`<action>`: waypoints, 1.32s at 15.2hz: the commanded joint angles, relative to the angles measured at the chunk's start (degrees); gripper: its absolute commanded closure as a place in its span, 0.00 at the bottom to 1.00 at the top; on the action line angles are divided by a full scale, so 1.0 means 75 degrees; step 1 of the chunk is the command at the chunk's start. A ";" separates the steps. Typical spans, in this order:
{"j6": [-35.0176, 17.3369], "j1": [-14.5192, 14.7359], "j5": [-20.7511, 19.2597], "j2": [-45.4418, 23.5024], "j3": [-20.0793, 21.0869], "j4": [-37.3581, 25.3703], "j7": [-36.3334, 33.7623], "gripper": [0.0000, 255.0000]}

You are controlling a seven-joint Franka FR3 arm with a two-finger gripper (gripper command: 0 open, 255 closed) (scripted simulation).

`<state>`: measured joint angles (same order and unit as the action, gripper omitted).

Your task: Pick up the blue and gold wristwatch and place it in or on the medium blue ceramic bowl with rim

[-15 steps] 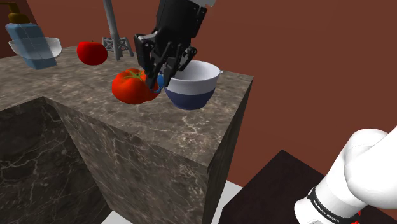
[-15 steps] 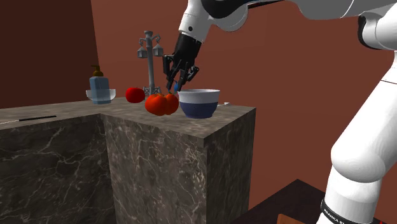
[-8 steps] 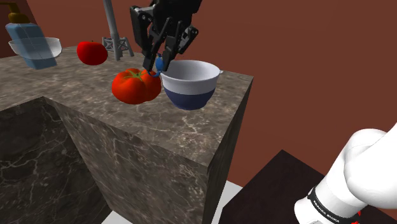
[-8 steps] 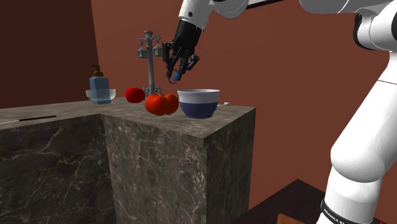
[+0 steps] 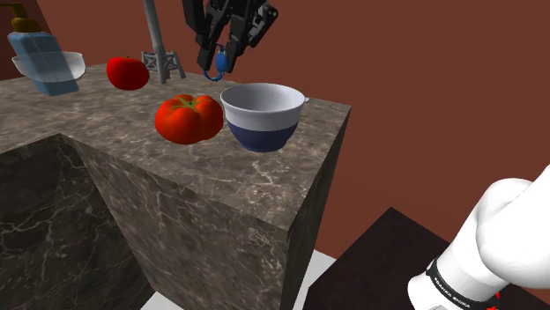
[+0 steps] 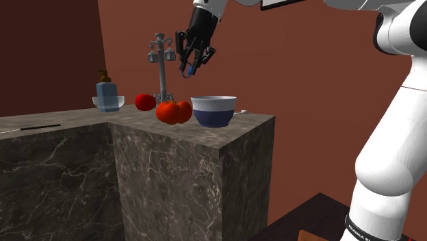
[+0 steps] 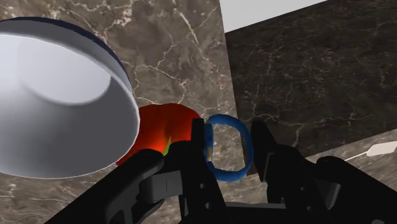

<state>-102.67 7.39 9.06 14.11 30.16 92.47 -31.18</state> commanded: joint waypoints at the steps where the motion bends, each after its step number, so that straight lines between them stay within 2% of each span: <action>1: 0.0061 -0.0063 0.0158 0.0182 -0.0266 0.0149 0.0337 1.00; 7: 0.0257 -0.0301 0.0556 0.0663 -0.1264 0.0618 0.1592 1.00; 14: 0.0579 -0.0628 0.0744 0.0789 -0.2367 0.0729 0.2993 1.00; 20: -0.0030 -0.0602 0.0828 0.1071 -0.2361 0.1632 0.3137 1.00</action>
<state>-102.15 2.85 15.14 21.68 12.50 103.48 -7.90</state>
